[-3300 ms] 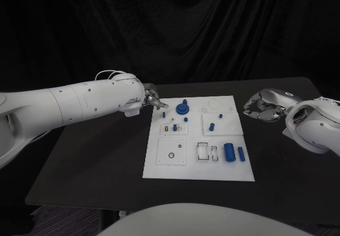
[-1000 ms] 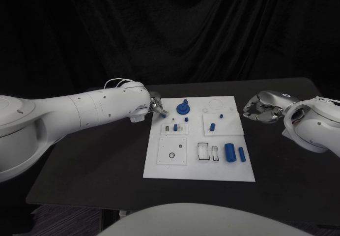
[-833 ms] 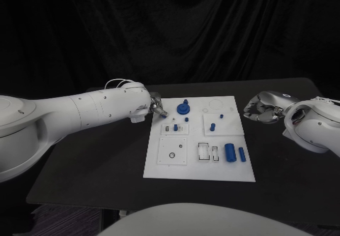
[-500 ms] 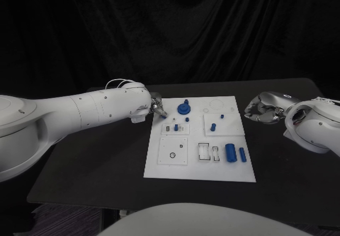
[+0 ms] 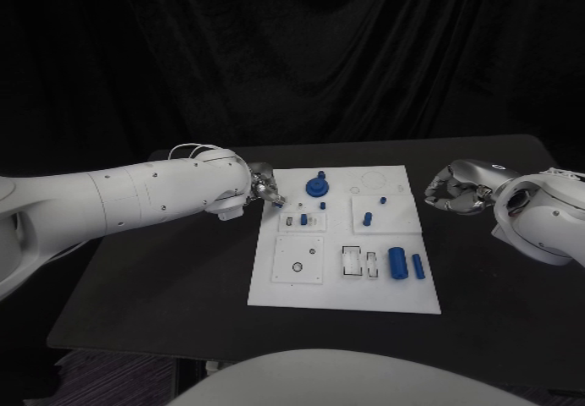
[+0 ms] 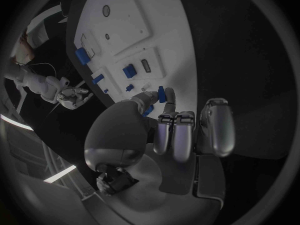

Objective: Assemble the parts on the task board

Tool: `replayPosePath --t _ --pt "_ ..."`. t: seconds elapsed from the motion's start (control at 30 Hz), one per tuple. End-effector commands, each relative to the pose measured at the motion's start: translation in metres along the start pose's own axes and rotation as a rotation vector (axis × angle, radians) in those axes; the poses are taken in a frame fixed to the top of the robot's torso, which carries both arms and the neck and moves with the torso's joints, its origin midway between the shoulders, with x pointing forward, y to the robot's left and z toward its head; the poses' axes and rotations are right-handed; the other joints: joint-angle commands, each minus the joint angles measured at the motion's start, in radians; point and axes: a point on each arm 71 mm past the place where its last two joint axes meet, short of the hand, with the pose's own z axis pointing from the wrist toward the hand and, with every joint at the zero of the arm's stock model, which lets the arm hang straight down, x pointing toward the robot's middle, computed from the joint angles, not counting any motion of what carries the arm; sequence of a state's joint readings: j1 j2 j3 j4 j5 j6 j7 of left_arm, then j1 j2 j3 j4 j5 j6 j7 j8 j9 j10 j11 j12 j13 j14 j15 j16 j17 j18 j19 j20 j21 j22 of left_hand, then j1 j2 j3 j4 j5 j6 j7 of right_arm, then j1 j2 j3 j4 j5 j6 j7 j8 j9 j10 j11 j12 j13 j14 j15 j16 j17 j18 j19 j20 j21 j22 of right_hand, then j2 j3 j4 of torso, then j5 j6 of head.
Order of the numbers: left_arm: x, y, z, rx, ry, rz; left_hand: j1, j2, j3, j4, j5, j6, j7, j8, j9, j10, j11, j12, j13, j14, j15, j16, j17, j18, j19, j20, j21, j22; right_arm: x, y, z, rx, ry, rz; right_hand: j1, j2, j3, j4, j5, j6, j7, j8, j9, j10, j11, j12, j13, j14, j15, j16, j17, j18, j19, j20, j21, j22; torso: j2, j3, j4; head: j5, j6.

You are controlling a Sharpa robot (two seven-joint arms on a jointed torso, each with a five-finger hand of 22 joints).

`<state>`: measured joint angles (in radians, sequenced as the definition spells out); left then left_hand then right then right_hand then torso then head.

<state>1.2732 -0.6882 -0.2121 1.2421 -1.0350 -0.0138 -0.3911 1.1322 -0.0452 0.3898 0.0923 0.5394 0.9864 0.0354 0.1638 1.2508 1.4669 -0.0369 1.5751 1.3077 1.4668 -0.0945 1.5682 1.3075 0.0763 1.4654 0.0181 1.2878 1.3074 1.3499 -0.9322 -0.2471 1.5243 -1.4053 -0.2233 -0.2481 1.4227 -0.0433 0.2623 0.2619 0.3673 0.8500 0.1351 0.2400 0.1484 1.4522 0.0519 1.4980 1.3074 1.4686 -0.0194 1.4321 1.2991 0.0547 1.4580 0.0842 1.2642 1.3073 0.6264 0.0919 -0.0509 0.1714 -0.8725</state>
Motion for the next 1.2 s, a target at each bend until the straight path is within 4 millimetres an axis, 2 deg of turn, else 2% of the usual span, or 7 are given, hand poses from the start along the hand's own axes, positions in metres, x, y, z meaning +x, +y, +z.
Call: replayPosePath --t 0.03,0.1,0.13,0.37,0.53,0.93,1.2 --pt "0.000 -0.003 -0.008 -0.008 -0.023 -0.129 -0.009 0.001 0.010 0.000 -0.007 -0.002 -0.006 0.004 0.002 0.104 -0.009 -0.004 0.263 0.104 -0.007 0.003 0.263 -0.013 0.027 -0.009 -0.007 0.179 0.000 -0.002 0.000 0.026 0.015 0.003 0.007 0.001 0.006 -0.001 0.005 -0.002 0.001 0.002 -0.002 -0.010 -0.001 -0.007 0.116 0.035 -0.003 -0.005 -0.002 0.016 -0.009 -0.001 -0.006 0.169 0.000 0.0003 -0.0002 0.004 0.000" --pt "0.002 -0.004 -0.012 -0.015 -0.019 -0.151 -0.010 -0.001 0.014 -0.002 -0.009 -0.006 -0.006 0.003 0.003 0.104 -0.009 -0.004 0.263 0.104 -0.007 0.003 0.263 -0.013 0.026 -0.009 -0.011 0.178 0.000 -0.002 0.000 0.026 0.015 0.004 0.007 0.001 0.006 -0.001 0.005 -0.002 0.001 0.002 -0.002 -0.010 -0.001 -0.007 0.116 0.035 -0.003 -0.005 -0.002 0.016 -0.009 -0.001 -0.006 0.169 0.000 0.0002 -0.0006 0.005 0.000" --pt "0.003 -0.004 -0.014 -0.017 -0.017 -0.161 -0.019 -0.002 0.020 -0.001 -0.030 -0.007 -0.005 0.005 0.006 0.104 -0.008 -0.004 0.263 0.104 -0.006 0.003 0.263 -0.013 0.025 -0.009 -0.012 0.178 0.000 -0.002 0.000 0.026 0.016 0.005 0.007 0.001 0.006 -0.001 0.005 -0.002 0.001 0.002 -0.002 -0.010 -0.001 -0.007 0.116 0.035 -0.003 -0.005 -0.002 0.016 -0.009 -0.001 -0.006 0.169 0.000 0.0001 -0.0003 0.005 0.000" --pt "0.008 -0.007 -0.020 0.013 -0.030 -0.174 -0.040 0.000 0.034 0.003 -0.087 -0.011 -0.003 0.009 0.015 0.104 -0.006 -0.004 0.263 0.104 -0.005 0.003 0.263 -0.012 0.025 -0.007 -0.013 0.178 0.000 -0.003 -0.001 0.028 0.018 0.007 0.007 0.001 0.006 -0.001 0.005 -0.002 0.001 0.002 -0.002 -0.010 -0.001 -0.007 0.116 0.035 -0.003 -0.005 -0.002 0.016 -0.009 -0.001 -0.006 0.169 0.000 -0.0004 -0.0013 0.006 0.000" --pt "0.009 -0.009 -0.020 0.042 -0.056 -0.157 -0.043 0.000 0.035 0.004 -0.092 -0.011 -0.003 0.010 0.016 0.104 -0.006 -0.004 0.263 0.104 -0.004 0.003 0.263 -0.012 0.025 -0.007 -0.013 0.178 0.000 -0.004 -0.001 0.032 0.020 0.015 0.007 0.001 0.006 -0.001 0.005 -0.002 0.001 0.002 -0.002 -0.010 -0.001 -0.008 0.116 0.035 -0.003 -0.005 -0.002 0.016 -0.009 -0.001 -0.008 0.168 -0.001 -0.0011 -0.0027 0.005 0.000" --pt "0.022 -0.009 -0.012 0.075 -0.073 -0.104 -0.044 0.001 0.037 0.004 -0.092 -0.013 -0.003 0.010 0.018 0.104 -0.006 -0.004 0.263 0.104 -0.004 0.003 0.263 -0.012 0.024 -0.007 -0.016 0.177 0.000 -0.006 0.000 0.034 0.023 0.032 0.007 0.001 0.006 -0.001 0.005 -0.002 0.001 0.002 -0.002 -0.010 -0.001 -0.008 0.116 0.035 -0.003 -0.005 -0.002 0.016 -0.009 -0.001 -0.008 0.168 -0.001 0.0008 -0.0015 0.003 0.000" --pt "0.038 -0.006 -0.010 0.076 -0.047 -0.095 -0.045 0.000 0.038 0.004 -0.087 -0.015 -0.003 0.010 0.019 0.104 -0.006 -0.004 0.263 0.104 -0.004 0.003 0.263 -0.012 0.024 -0.007 -0.016 0.177 0.000 -0.006 0.000 0.027 0.016 0.035 0.008 0.001 0.007 -0.001 0.005 -0.001 0.001 0.003 -0.001 -0.008 -0.001 -0.007 0.118 0.035 -0.003 -0.004 0.000 0.016 -0.010 0.000 -0.008 0.168 0.001 -0.0009 -0.0005 0.001 0.000"
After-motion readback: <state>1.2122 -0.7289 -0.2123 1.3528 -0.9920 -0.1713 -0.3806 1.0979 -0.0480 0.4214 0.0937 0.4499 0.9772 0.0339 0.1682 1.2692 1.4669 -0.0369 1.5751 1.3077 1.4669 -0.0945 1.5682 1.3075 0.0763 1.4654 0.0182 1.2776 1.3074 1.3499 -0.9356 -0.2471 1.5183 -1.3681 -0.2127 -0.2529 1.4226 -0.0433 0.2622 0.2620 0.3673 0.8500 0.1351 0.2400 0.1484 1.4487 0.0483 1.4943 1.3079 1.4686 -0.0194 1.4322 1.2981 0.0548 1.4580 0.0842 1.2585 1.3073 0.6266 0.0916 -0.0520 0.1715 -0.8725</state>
